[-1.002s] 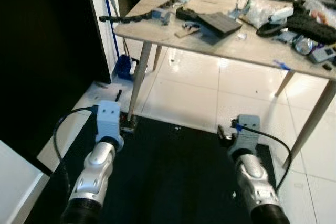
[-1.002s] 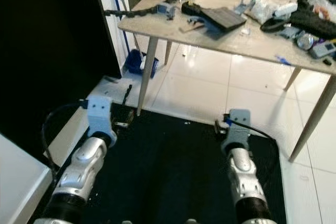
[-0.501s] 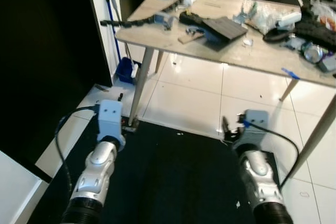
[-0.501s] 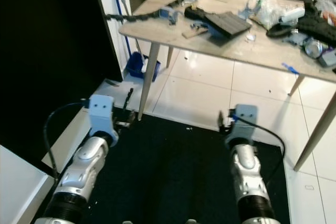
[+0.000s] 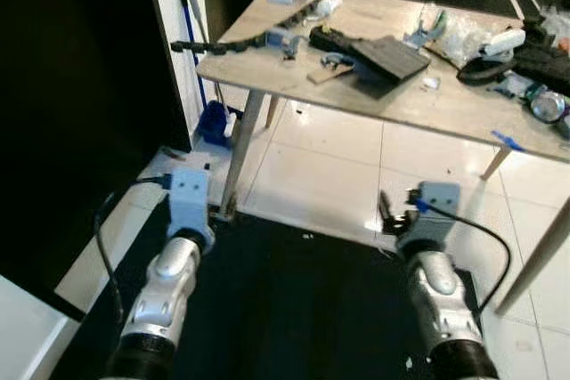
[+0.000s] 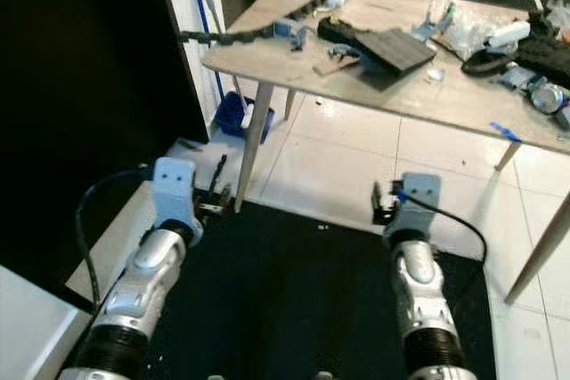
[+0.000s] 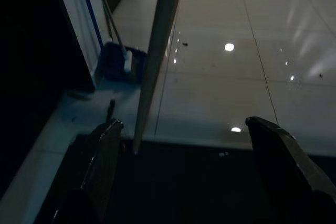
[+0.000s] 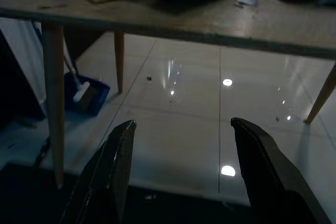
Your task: Picking trash to rubbish bin
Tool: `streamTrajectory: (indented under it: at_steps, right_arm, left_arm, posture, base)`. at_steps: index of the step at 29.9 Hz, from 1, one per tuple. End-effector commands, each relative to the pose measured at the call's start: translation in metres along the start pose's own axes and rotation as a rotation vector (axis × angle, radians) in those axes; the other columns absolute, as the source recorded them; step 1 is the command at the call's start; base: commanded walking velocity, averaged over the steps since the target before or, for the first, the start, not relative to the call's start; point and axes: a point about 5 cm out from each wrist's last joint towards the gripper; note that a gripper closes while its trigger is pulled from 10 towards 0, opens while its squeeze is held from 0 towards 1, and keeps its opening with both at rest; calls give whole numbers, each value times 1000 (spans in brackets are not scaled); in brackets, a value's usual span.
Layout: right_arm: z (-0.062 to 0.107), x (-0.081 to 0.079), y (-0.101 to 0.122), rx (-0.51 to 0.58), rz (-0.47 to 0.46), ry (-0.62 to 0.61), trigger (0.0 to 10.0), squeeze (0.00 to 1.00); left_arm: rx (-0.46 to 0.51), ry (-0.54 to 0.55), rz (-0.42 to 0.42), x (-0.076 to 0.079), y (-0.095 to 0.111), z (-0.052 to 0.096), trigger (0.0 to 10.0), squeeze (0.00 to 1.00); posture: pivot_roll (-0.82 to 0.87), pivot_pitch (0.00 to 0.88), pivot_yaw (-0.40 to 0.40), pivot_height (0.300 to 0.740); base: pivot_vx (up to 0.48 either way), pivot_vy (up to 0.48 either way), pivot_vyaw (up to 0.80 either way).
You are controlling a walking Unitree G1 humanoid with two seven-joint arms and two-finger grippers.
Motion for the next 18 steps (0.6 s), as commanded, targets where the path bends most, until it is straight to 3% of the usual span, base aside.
streamTrajectory:
  at_steps: [1, 18]
  right_arm:
    - [1, -4, -1, 3, -6, 18, 10000, 0]
    - [-9, -2, 26, 128, 21, 25, 10000, 0]
  left_arm:
    - [-30, 7, -2, -3, -6, 2, 10000, 0]
    - [68, 17, -4, -8, 25, -6, 10000, 0]
  posture:
    - [-10, 131, -25, 740]
    - [-11, 116, -27, 740]
  base:
    - [289, 0, 0]
    - [290, 0, 0]
Point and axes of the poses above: a point about 5 cm out from each wrist's last joint towards the gripper, its own z axis pointing back from the gripper into the wrist, its own y axis along the axis of the wrist's last joint, x = y × z, and after that the axes turned 7 degrees about -z, right-handed
